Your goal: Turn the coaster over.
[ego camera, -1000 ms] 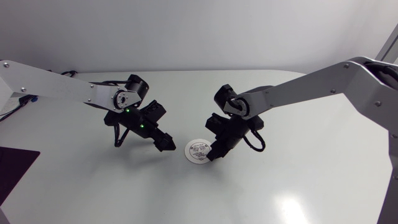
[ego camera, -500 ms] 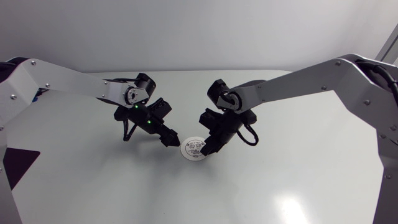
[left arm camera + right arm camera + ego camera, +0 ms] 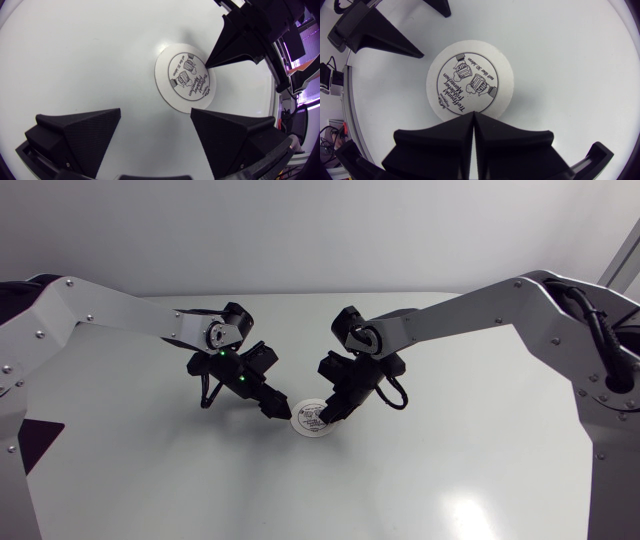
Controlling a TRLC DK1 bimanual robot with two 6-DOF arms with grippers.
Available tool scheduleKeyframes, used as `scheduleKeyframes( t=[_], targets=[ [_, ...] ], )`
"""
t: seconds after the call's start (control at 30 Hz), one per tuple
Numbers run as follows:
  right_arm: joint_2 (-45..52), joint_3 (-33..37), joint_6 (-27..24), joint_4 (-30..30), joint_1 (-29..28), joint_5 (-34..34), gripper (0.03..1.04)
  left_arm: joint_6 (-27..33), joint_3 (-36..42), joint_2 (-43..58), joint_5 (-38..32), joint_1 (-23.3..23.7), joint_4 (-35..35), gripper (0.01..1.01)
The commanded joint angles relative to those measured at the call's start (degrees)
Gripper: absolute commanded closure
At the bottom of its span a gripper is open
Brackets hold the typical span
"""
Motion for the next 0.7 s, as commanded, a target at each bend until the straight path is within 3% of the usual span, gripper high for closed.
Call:
scheduleKeyframes(
  t=[0.0, 0.27, 0.67],
  targets=[
    [3.4, -1.7, -0.9, -0.3, 0.0, 0.6, 1.02, 0.0, 2.2, 1.7, 1.5, -0.5, -1.4, 0.048],
    [4.0, -3.1, -0.9, 0.4, 0.3, 0.6, 1.02, -0.2, 8.2, 6.1, 4.9, -1.9, -8.1, 0.048],
    [3.7, -3.1, -1.0, 0.1, 1.0, 0.3, 1.02, -0.8, 12.4, 11.7, 5.3, -4.6, -11.6, 0.054]
  ],
)
